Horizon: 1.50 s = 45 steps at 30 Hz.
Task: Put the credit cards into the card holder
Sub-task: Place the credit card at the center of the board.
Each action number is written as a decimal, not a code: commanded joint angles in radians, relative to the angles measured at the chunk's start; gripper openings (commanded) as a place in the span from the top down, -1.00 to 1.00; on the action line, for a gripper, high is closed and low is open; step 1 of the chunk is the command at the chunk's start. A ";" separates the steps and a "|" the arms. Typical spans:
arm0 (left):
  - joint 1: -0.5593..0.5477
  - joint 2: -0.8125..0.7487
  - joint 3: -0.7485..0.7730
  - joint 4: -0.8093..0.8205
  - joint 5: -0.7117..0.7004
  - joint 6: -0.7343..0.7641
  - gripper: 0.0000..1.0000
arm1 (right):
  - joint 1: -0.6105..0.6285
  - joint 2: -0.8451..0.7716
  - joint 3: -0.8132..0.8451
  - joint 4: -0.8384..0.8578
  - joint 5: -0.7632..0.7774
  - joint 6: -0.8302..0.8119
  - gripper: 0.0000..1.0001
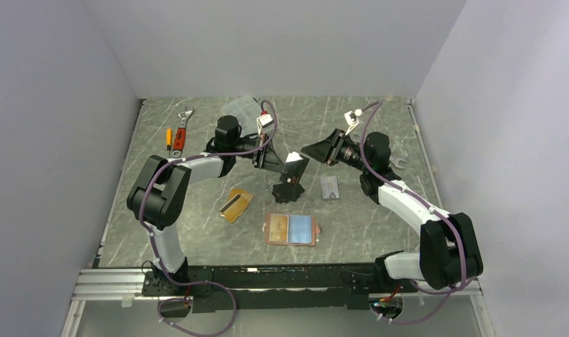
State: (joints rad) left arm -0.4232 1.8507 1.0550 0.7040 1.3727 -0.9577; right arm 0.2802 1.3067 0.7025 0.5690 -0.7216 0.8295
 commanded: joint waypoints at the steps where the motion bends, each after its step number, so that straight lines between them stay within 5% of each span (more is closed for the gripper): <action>1: -0.003 -0.004 0.025 0.133 0.035 -0.067 1.00 | -0.004 -0.003 -0.018 0.054 -0.001 0.005 0.28; 8: -0.003 0.005 0.020 0.254 0.042 -0.157 1.00 | -0.009 0.062 -0.036 0.193 -0.090 0.115 0.59; 18: 0.002 -0.007 0.020 0.190 0.027 -0.113 1.00 | -0.025 0.067 -0.087 0.275 -0.095 0.192 0.93; 37: 0.036 0.011 -0.003 0.301 -0.022 -0.213 1.00 | -0.014 0.048 -0.159 0.342 -0.111 0.227 0.89; 45: 0.045 0.015 -0.012 0.304 -0.032 -0.221 1.00 | -0.016 0.111 -0.194 0.585 -0.204 0.344 0.80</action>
State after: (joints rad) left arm -0.3927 1.8637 1.0492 0.9333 1.3689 -1.1683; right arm 0.2607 1.3804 0.5381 0.9451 -0.8394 1.0943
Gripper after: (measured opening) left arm 0.018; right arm 0.094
